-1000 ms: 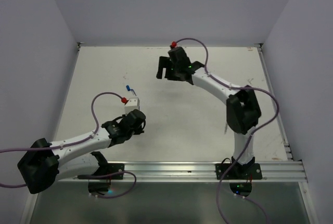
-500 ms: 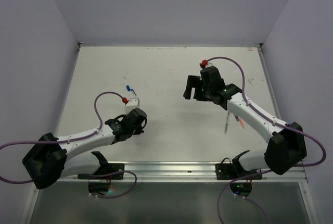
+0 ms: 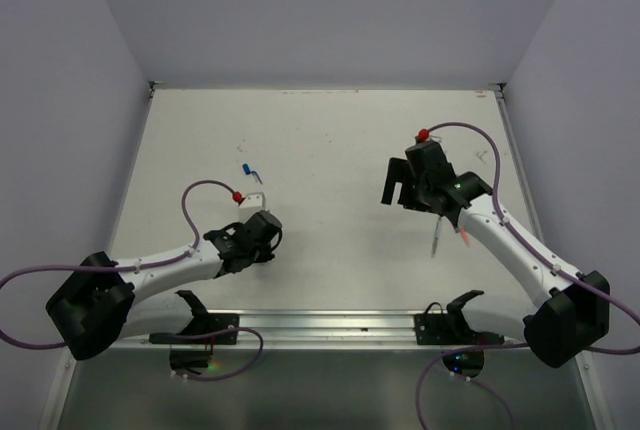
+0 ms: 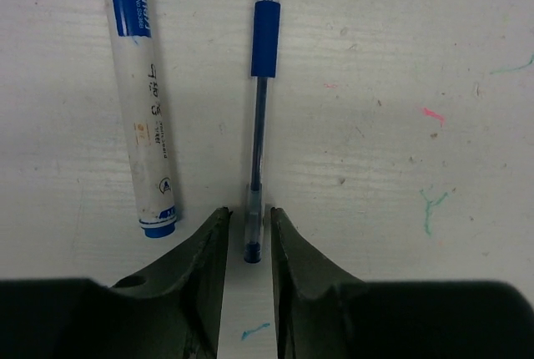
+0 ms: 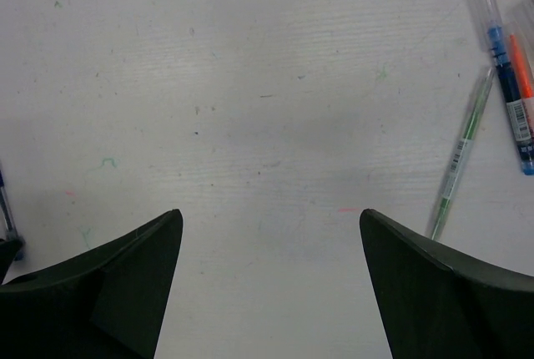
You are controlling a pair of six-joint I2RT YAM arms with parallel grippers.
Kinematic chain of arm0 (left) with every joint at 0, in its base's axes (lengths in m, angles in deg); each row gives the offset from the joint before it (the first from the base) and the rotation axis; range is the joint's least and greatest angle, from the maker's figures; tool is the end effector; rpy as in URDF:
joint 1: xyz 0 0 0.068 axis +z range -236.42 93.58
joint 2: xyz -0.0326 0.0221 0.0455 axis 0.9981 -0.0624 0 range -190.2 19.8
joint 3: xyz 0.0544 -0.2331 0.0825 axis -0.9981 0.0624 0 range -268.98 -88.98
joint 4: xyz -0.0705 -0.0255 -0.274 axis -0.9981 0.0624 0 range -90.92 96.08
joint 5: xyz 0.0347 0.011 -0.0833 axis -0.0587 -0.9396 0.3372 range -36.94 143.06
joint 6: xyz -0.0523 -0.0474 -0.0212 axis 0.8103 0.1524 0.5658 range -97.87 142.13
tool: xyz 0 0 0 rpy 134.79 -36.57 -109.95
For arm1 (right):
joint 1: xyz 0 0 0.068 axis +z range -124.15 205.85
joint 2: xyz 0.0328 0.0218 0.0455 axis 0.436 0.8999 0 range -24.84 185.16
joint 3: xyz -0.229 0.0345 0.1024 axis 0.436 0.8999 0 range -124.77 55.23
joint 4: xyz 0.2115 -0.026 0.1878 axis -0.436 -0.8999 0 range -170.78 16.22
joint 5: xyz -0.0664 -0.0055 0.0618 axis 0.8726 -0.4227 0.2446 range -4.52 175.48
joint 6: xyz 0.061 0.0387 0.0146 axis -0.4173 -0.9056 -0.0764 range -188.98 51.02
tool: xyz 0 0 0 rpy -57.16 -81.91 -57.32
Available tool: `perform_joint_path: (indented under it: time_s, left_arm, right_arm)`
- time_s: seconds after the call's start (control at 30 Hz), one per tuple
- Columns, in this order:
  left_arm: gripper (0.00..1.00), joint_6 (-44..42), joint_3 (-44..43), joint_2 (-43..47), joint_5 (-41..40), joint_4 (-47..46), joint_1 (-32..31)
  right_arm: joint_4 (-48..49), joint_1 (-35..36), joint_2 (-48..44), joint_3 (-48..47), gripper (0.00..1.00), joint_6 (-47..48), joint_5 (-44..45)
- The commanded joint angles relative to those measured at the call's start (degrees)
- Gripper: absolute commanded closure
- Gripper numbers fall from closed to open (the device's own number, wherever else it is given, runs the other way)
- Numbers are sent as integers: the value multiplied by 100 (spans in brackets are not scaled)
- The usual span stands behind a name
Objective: Open the pen caps
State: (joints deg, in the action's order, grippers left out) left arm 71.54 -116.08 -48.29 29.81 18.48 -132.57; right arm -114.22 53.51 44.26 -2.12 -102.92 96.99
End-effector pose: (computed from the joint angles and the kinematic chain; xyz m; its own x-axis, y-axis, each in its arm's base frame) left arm 0.1810 -0.1534 0.0948 -0.7925 -0.1822 -0.5820 -0.1142 0.9818 -0.1519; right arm 0.2635 0.1242 0.2390 -0.7741 0.2119 -0.5965 0.1032 0.9720 0.2113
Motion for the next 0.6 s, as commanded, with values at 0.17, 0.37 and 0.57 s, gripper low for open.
perform_joint_path:
  time_s: [0.17, 0.37, 0.57]
  left_arm:
    - [66, 113, -32, 349, -136, 222, 27]
    - [58, -344, -761, 867, -259, 652, 1]
    - [52, -1011, -1702, 1114, -67, 584, -272]
  right_arm:
    - [-402, -129, -230, -23, 9, -254, 246]
    - [-613, -751, -20, 240, 9, -368, 158]
    - [-483, -1368, 164, 794, 12, -737, 589]
